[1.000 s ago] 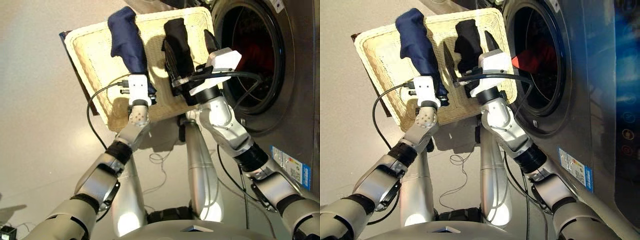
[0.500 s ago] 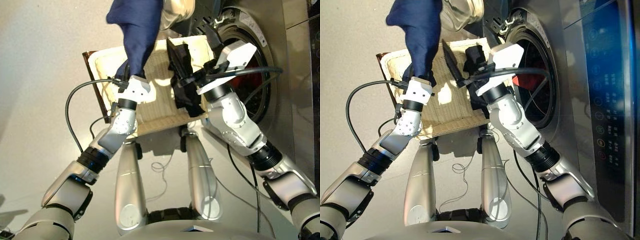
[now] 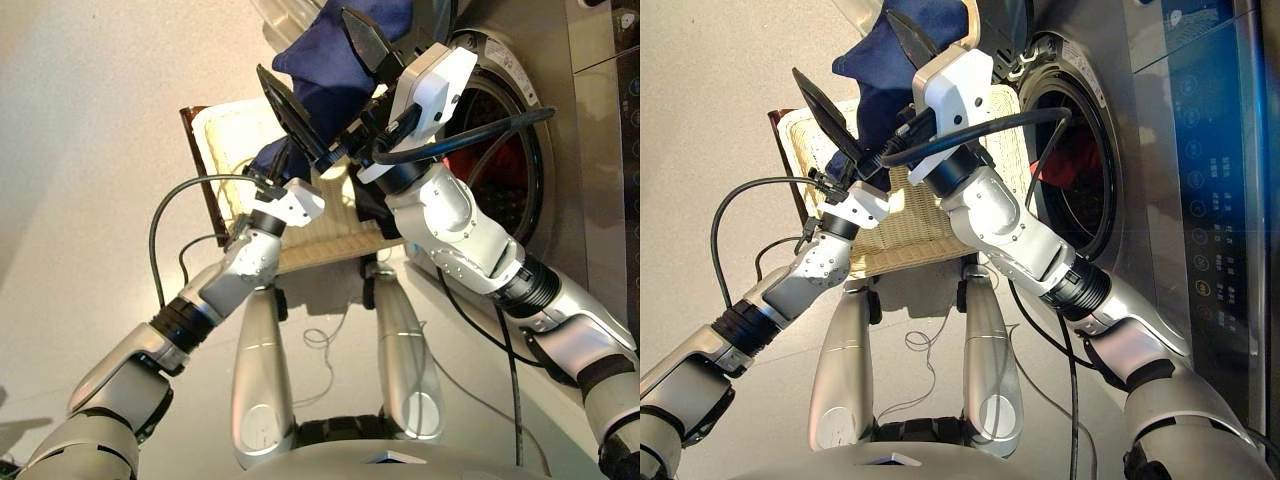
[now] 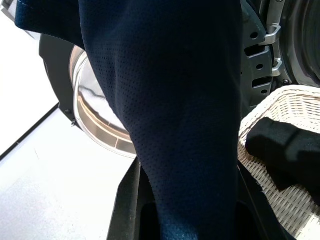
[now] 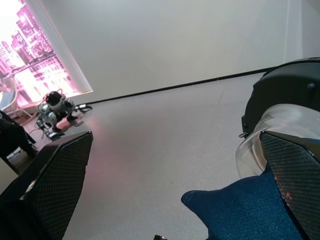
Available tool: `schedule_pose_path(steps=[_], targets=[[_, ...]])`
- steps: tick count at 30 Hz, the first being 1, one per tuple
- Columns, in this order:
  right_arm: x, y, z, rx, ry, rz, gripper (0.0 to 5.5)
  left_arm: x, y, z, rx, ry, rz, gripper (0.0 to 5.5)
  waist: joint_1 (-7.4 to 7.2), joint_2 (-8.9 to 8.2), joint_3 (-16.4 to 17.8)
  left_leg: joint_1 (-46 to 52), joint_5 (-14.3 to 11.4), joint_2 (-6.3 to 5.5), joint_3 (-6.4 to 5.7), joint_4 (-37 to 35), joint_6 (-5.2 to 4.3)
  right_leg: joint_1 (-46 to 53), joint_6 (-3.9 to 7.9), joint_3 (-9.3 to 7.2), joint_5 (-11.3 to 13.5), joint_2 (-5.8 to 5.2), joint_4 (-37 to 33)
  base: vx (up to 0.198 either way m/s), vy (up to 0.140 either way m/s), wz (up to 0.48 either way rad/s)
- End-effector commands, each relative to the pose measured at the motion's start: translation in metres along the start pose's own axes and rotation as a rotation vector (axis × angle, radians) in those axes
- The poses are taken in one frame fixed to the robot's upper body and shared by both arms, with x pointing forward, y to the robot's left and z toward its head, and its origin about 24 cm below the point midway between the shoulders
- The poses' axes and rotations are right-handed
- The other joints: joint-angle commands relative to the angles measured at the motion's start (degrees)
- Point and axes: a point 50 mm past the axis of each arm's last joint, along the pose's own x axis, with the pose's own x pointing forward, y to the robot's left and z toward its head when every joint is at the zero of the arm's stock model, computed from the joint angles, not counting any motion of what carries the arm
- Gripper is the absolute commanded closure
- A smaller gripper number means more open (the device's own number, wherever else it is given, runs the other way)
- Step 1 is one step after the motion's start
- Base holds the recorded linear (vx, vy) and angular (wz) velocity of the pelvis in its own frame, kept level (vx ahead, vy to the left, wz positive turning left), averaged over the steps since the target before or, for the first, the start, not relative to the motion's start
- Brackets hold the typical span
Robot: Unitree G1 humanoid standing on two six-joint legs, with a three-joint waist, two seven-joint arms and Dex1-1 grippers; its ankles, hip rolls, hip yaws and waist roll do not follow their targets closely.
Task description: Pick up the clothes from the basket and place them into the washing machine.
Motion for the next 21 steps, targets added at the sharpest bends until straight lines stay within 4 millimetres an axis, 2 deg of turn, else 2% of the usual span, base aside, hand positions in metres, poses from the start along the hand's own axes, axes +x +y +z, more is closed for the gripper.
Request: schedule_pose_path(steps=[1,2,4,5,6,7,8,9,17,21], targets=[[0.011,0.014,0.042,0.0,-0.199,0.104,0.0,0.01,0.006,0.042,-0.074,-0.23,0.059,5.5,-0.22,2.09,-0.74,-0.64,0.28,-0.72,0.3,1.09,-1.23,-0.16,3.46,0.24,6.07,-2.01,-6.75,0.0,0.0,0.0],[0.01,0.013,0.041,-0.004,-0.197,0.097,2.91,0.01,0.006,0.042,-0.075,-0.231,0.063,5.5,-0.21,2.12,-0.74,-0.75,0.27,-0.72,0.25,1.15,-1.29,-0.18,3.45,0.21,6.05,-2.05,-6.77,0.0,0.0,0.0],[0.008,0.011,0.04,-0.006,-0.194,0.079,4.75,0.011,0.006,0.044,-0.077,-0.236,0.075,5.5,-0.23,2.2,-0.74,-0.94,0.23,-0.66,0.17,1.36,-1.33,-0.37,3.42,0.14,6.01,-2.09,-6.63,0.0,0.0,0.0],[0.007,0.01,0.039,-0.002,-0.192,0.068,4.21,0.011,0.006,0.044,-0.078,-0.237,0.081,5.5,-0.23,2.24,-0.74,-1.06,0.22,-0.66,0.2,1.44,-1.35,-0.43,3.39,0.1,5.97,-2.06,-6.58,0.0,0.0,0.0],[0.006,0.008,0.038,0.0,-0.187,0.056,3.34,0.012,0.007,0.044,-0.079,-0.237,0.089,5.5,-0.2,2.26,-0.74,-1.15,0.19,-0.69,0.16,1.53,-1.35,-0.52,3.37,0.1,5.97,-2.05,-6.54,0.0,0.0,0.0],[0.004,0.007,0.036,0.001,-0.182,0.045,3.06,0.012,0.007,0.045,-0.081,-0.237,0.097,5.5,-0.19,2.25,-0.74,-1.29,0.23,-0.69,0.13,1.57,-1.36,-0.6,3.36,0.1,5.99,-2.04,-6.53,0.0,0.0,0.0],[0.002,0.004,0.035,-0.001,-0.175,0.025,0.78,0.012,0.007,0.045,-0.083,-0.237,0.108,5.5,-0.22,2.27,-0.74,-1.44,0.23,-0.73,0.11,1.63,-1.34,-0.7,3.32,0.05,5.99,-2.06,-6.49,0.0,0.0,0.0],[-0.001,0.002,0.033,0.005,-0.168,-0.001,0.0,0.012,0.007,0.045,-0.087,-0.235,0.125,5.5,-0.24,2.28,-0.74,-1.59,0.2,-0.77,0.03,1.78,-1.31,-0.8,3.32,0.05,5.99,-2.09,-6.45,0.0,0.0,0.0],[-0.015,-0.013,0.033,-0.054,-0.173,-0.105,0.0,0.012,0.005,0.047,-0.101,-0.225,0.197,5.5,-0.48,2.0,-0.74,-2.05,0.2,-0.97,-0.07,1.81,-1.13,-0.97,3.32,-0.01,6.2,-2.23,-6.71,0.0,0.0,0.0],[-0.017,-0.02,0.034,-0.094,-0.172,-0.153,0.0,0.015,0.002,0.055,-0.113,-0.257,0.204,5.5,-0.71,1.94,-0.74,-2.32,0.06,-1.04,-0.15,2.14,-0.96,-1.2,3.33,0.07,6.28,-2.28,-6.65,0.0,0.0,0.0]])
